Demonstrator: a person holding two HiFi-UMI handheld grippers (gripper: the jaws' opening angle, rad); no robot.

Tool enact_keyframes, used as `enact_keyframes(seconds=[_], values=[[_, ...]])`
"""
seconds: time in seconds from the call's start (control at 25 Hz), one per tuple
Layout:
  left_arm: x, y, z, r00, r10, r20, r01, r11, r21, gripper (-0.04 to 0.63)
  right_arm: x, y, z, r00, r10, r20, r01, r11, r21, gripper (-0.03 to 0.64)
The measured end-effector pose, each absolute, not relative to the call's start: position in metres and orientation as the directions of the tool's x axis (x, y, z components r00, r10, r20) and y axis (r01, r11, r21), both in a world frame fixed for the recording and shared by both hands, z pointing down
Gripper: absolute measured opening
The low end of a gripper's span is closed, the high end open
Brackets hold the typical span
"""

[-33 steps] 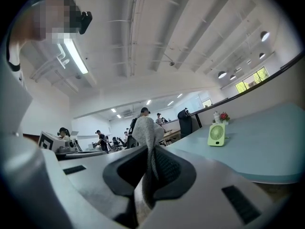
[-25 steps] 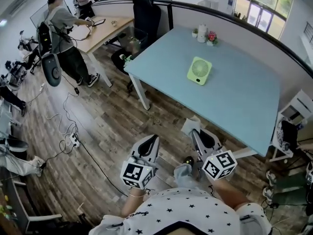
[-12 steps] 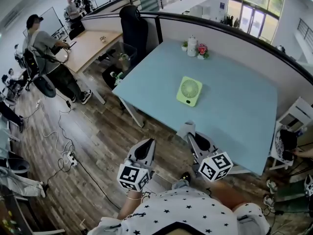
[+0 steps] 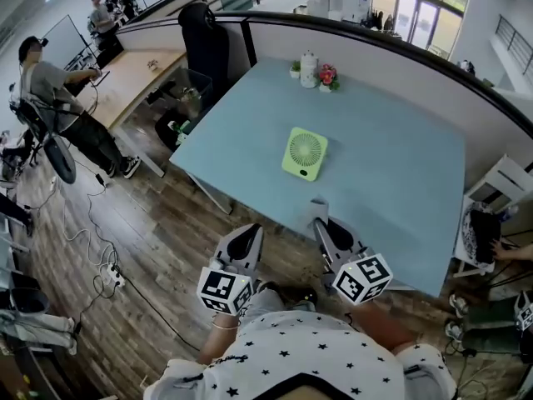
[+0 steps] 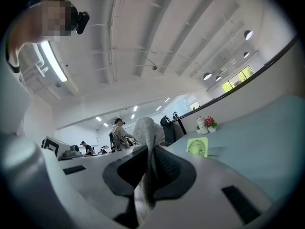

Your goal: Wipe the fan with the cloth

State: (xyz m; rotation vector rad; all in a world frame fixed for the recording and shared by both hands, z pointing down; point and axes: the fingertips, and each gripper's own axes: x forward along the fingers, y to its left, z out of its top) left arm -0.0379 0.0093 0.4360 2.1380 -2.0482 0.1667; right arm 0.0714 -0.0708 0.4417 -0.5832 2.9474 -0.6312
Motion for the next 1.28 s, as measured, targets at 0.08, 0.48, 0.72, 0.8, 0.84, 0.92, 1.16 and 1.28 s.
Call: enact_keyframes(seconds=[0.08, 0.48, 0.72, 0.8, 0.84, 0.92, 1.16, 1.28], values=[[-0.036, -0.005, 0.435, 0.076, -0.977, 0.198, -0.997, -0.068, 0.046, 0.032, 0.073, -0.079, 0.444, -0.918, -0.398, 0.012, -0.367, 0.835, -0.411, 0.031], [-0.055, -0.078, 0.441, 0.227, -0.957, 0.181, -0.973, -0.216, 0.081, 0.034, 0.057, -0.129, 0.445, -0.859, -0.51, 0.052, -0.488, 0.782, -0.388, 0.031], [-0.095, -0.124, 0.439, 0.304, -0.937, 0.171, -0.952, -0.293, 0.084, 0.032, 0.021, -0.16, 0.443, -0.818, -0.572, 0.063, -0.551, 0.746, -0.374, 0.031], [-0.107, -0.141, 0.437, 0.33, -0.93, 0.162, -0.944, -0.321, 0.077, 0.034, 0.009, -0.172, 0.444, -0.801, -0.595, 0.069, -0.574, 0.73, -0.372, 0.031], [-0.113, -0.149, 0.436, 0.341, -0.927, 0.158, -0.94, -0.333, 0.076, 0.034, 0.003, -0.177, 0.443, -0.793, -0.605, 0.071, -0.584, 0.723, -0.369, 0.031], [-0.126, -0.161, 0.435, 0.36, -0.92, 0.155, -0.933, -0.352, 0.079, 0.034, -0.01, -0.185, 0.443, -0.78, -0.621, 0.077, -0.602, 0.71, -0.365, 0.031], [-0.164, -0.184, 0.44, 0.389, -0.909, 0.151, -0.921, -0.379, 0.087, 0.034, -0.045, -0.205, 0.454, -0.747, -0.655, 0.117, -0.648, 0.675, -0.353, 0.031], [-0.18, -0.19, 0.445, 0.395, -0.905, 0.155, -0.918, -0.383, 0.104, 0.034, -0.058, -0.211, 0.462, -0.731, -0.666, 0.148, -0.669, 0.658, -0.347, 0.031]])
